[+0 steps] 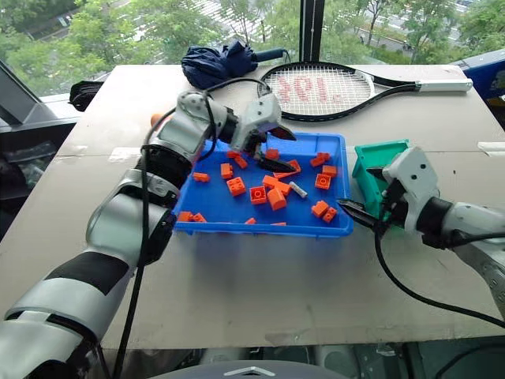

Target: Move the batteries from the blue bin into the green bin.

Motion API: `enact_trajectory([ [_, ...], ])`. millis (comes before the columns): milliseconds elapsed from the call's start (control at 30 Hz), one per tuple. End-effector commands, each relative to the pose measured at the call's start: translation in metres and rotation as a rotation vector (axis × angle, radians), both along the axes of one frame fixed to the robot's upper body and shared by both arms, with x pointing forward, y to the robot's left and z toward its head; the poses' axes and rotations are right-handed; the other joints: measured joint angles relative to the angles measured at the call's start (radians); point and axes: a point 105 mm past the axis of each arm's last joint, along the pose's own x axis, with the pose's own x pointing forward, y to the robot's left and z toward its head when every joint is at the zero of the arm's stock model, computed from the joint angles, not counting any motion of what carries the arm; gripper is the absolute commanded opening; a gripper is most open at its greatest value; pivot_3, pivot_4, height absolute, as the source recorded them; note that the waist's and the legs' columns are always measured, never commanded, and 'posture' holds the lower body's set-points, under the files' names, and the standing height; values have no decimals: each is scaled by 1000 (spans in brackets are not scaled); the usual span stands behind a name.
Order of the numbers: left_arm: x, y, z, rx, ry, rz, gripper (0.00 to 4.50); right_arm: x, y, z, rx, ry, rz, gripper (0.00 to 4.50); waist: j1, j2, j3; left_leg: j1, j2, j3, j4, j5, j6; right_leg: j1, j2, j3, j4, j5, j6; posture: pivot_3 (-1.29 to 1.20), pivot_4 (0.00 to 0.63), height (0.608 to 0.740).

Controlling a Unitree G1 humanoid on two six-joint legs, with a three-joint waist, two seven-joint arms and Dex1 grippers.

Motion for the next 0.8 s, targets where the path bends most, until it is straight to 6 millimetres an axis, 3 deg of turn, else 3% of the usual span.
enact_trajectory([
  [33, -20, 34, 15, 10, -23, -13, 4410, 23, 21, -15, -23, 28, 34, 4481, -7, 0, 0, 0, 0, -1, 0, 0, 0, 0, 0, -1, 0, 0, 0, 0, 150, 740],
  [133, -38, 62, 16, 45, -37, 29, 4410, 40, 36, -27, -47, 61, 67, 4481, -11, 0, 0, -1, 1, 0, -1, 2, -4, -2, 0, 1, 0, 0, 0, 0, 150, 740],
  [233, -72, 86, 10, 94, 8, 43, 4410, 54, 50, -37, -80, 93, 120, 4481, -3, -1, 0, -3, 2, 0, 0, 2, -4, -2, -2, 0, -1, 0, 0, 0, 150, 740],
  [333, -96, 97, 9, 104, 41, 80, 4410, 62, 61, -43, -117, 102, 178, 4481, -1, -1, 0, -2, 2, 1, 0, 2, -3, -2, -2, 1, -1, 0, 0, 0, 150, 740],
  [533, -109, 108, 15, 95, 41, 199, 4410, 66, 75, -54, -192, 138, 268, 4481, 14, -1, 1, -1, 2, 0, 0, 0, 0, -1, -2, -1, 0, 0, 0, 0, 150, 740],
  [800, -117, 105, 17, 64, 43, 254, 4500, 73, 74, -60, -284, 181, 282, 778, 19, -1, 1, -1, 2, 0, 0, 0, -1, -1, -2, -1, 0, 0, 0, 0, 150, 740],
])
